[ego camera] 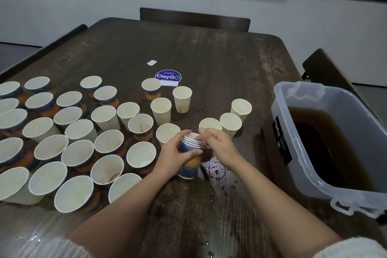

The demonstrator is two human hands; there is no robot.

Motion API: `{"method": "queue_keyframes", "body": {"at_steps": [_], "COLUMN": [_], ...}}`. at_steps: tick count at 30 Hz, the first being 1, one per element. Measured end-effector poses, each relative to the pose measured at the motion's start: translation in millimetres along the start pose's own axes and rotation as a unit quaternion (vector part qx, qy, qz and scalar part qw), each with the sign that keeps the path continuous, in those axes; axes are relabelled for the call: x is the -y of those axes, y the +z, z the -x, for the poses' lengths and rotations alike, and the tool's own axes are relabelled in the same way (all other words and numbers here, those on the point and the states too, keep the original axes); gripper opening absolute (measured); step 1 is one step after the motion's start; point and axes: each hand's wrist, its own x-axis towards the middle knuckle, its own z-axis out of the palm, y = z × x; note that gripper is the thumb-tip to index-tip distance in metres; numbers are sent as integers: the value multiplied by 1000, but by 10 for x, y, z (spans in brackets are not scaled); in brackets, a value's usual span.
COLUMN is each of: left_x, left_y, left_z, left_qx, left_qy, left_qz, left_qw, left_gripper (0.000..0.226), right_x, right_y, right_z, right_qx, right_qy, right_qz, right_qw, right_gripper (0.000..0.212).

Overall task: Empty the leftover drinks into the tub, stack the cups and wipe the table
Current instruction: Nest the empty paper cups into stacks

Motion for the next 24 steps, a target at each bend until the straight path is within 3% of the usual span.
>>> {"method": "queue_keyframes", "body": {"at_steps": [2, 5, 6, 9, 11, 16, 22, 24], "left_x": [29, 77, 98, 146, 154, 171, 153, 128], "left_y": [20, 60, 71, 94, 95, 83, 104, 130], "left_z": [37, 94, 109, 141, 158, 191, 203, 186], "left_qx": [0, -7, -11, -16, -14, -2, 16, 20], "left_qy": [-17, -29, -31, -41, -44, -55, -84, -83], "left_qz": [13, 18, 19, 26, 26, 29, 22, 18], "left_qw": [1000, 999, 999, 999, 999, 998, 996, 996], "left_gripper": [57, 55, 54, 56, 61, 72, 89, 92], "right_x": [-22, -83, -118, -252, -326, -354, -55, 56], "right_y": [-13, -32, -41, -74, -75, -134, -229, -224], "right_z": [-10, -36, -61, -107, -97, -107, -99, -69], "right_qx": [-85, -160, -150, -57, -23, -70, -238, -255], "right_qy": [-9, -37, -30, 30, 39, 7, -108, -132], "right_qz": [-12, 127, 193, 370, 422, 385, 263, 224], "right_qw": [996, 978, 969, 927, 906, 920, 929, 931], "right_gripper": [29, 15, 9, 36, 38, 23, 21, 23]}}
